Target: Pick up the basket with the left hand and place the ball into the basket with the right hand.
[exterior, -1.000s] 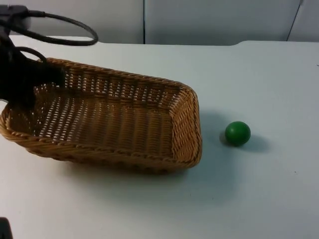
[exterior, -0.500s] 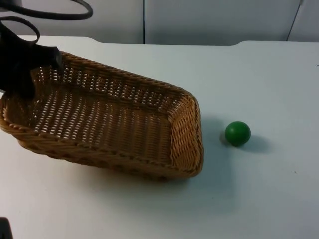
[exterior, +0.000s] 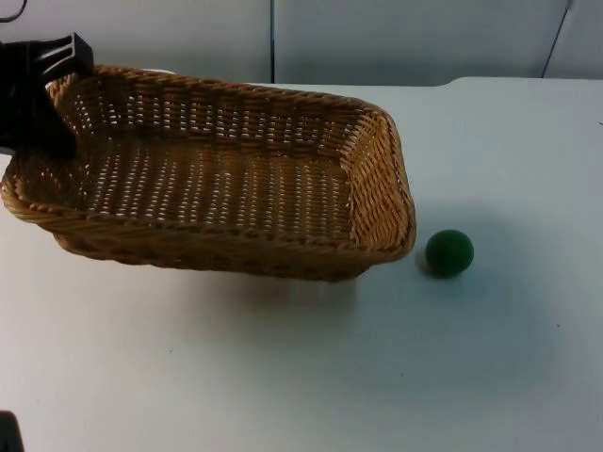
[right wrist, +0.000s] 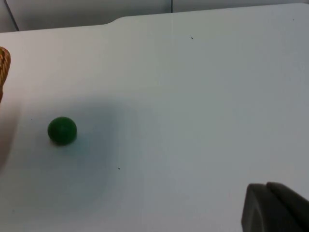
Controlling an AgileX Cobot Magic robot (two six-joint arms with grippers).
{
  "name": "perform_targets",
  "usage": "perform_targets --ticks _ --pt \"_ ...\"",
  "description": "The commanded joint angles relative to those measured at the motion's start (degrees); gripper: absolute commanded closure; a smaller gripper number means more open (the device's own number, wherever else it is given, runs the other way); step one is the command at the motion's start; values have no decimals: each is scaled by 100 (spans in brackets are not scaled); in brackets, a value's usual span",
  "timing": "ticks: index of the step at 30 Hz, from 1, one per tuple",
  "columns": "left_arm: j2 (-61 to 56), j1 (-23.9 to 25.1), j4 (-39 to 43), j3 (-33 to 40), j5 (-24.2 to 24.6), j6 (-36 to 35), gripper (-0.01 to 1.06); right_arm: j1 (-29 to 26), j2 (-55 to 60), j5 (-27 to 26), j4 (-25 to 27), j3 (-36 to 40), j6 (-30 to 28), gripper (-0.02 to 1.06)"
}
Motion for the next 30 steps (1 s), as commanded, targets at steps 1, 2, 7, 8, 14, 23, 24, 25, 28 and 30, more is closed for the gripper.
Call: perform_targets --ticks 1,2,7,8,14,23,24,25,28,30 --pt "-78 24 -243 4 -39 29 105 23 -21 -23 0 26 -42 105" --pt "-78 24 -243 4 -39 29 105 23 -21 -23 0 26 -42 105" --pt "-78 24 -155 4 -39 29 105 23 -21 -23 0 26 -42 105" --pt "-78 24 -155 4 -39 29 105 23 -21 -23 0 26 -42 105" --pt "-78 24 -155 4 -39 29 105 23 -21 -23 0 26 -42 105" --pt "-78 24 -155 4 -39 29 105 23 -21 -23 0 26 -42 105" --pt "-78 24 -155 4 -39 29 105 23 -21 -23 0 26 -42 105" --pt "-78 24 -155 4 -39 29 105 23 -21 -23 0 26 -42 105" --pt "-78 24 -155 4 -39 29 105 23 -21 -23 0 26 -42 105" --pt "-78 24 -155 4 -39 29 105 23 -21 -23 0 26 -42 105"
